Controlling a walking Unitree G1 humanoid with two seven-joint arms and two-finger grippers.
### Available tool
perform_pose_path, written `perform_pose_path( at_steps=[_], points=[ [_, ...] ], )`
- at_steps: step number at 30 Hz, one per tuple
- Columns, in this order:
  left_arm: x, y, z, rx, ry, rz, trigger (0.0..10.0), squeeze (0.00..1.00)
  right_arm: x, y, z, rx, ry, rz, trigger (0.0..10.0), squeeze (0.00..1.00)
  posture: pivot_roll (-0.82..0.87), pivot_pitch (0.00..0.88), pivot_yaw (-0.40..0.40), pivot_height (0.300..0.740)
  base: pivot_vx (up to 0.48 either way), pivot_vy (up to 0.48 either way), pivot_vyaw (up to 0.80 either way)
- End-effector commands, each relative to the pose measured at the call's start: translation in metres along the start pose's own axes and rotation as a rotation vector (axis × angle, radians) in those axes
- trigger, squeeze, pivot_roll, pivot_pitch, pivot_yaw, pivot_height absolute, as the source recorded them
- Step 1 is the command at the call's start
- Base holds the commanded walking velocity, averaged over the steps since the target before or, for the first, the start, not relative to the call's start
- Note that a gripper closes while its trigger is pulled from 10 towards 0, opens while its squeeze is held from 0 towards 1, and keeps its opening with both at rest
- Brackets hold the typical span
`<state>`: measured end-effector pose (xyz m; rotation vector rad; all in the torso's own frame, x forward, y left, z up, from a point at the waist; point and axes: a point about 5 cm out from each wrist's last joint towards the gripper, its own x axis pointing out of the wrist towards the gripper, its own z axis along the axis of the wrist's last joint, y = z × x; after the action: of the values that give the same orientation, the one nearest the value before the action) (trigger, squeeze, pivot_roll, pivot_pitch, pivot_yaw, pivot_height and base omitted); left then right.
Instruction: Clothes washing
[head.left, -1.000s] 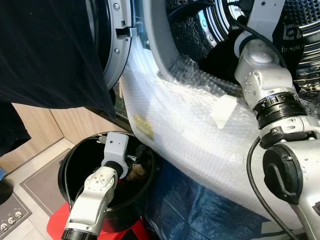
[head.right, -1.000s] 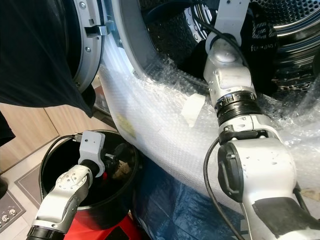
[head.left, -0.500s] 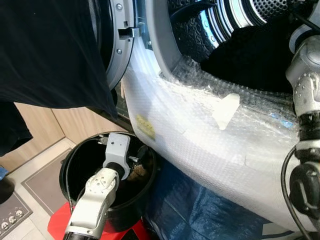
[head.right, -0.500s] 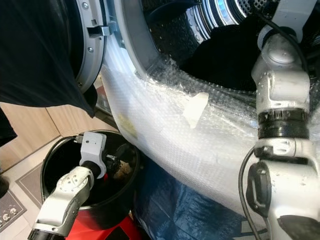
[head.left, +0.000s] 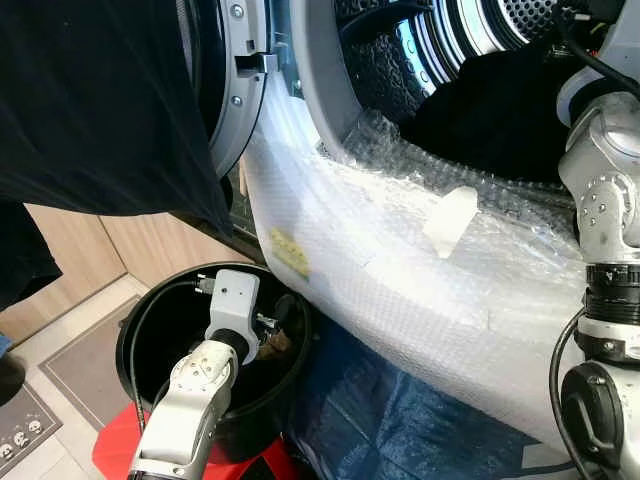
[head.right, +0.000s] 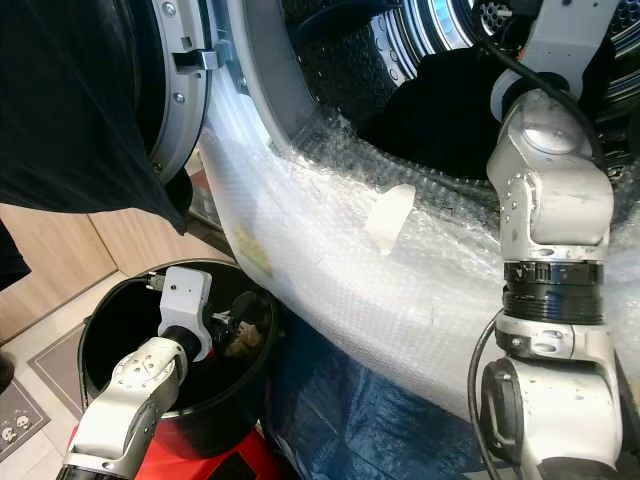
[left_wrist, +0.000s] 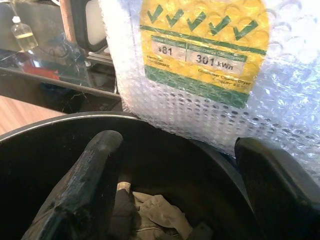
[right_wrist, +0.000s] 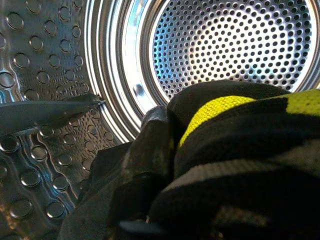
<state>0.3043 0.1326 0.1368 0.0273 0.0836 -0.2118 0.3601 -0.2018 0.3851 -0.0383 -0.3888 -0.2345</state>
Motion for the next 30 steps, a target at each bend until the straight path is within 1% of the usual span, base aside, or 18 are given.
perform_pose_path(
  at_steps=[1,11,13,14,15,16,22,30],
  points=[
    [-0.001,0.003,0.002,0.002,-0.003,0.015,10.0,0.00,-0.007,0.000,0.011,0.023,-0.032,0.018,0.0,0.00,0.09,0.103,-0.030,0.740,0.000,0.000,0.00],
    [-0.001,0.003,0.003,0.001,-0.001,0.016,10.0,0.00,-0.012,0.001,0.014,0.026,-0.023,0.025,0.0,0.00,0.08,0.104,-0.030,0.740,0.000,0.000,0.00],
    [-0.001,0.003,0.003,0.000,-0.002,0.015,10.0,0.00,-0.015,0.004,0.016,0.026,-0.030,0.043,0.0,0.00,0.08,0.104,-0.030,0.740,0.000,0.000,0.00],
    [0.001,0.002,0.004,-0.001,-0.006,0.014,10.0,0.00,-0.015,0.006,0.015,0.027,-0.028,0.061,10.0,0.00,0.08,0.092,-0.032,0.740,0.000,0.000,0.00],
    [0.002,0.002,0.005,-0.002,-0.011,0.014,10.0,0.00,-0.016,0.008,0.013,0.047,-0.017,0.079,10.0,0.82,0.08,0.092,-0.032,0.740,0.000,0.000,0.00],
    [0.003,0.002,0.005,-0.002,-0.012,0.015,10.0,0.00,-0.016,0.008,0.011,0.057,-0.009,0.084,10.0,1.00,0.08,0.092,-0.031,0.740,0.000,0.000,0.00],
    [0.002,0.003,0.005,-0.001,-0.013,0.016,10.0,0.00,-0.018,0.008,0.009,0.045,0.000,0.092,10.0,1.00,0.09,0.091,-0.033,0.740,0.000,0.000,0.00],
    [0.003,0.003,0.006,0.001,-0.015,0.015,10.0,0.00,-0.026,0.012,0.012,0.037,0.001,0.125,10.0,1.00,0.08,0.093,-0.027,0.740,0.000,0.000,0.00]
  ],
)
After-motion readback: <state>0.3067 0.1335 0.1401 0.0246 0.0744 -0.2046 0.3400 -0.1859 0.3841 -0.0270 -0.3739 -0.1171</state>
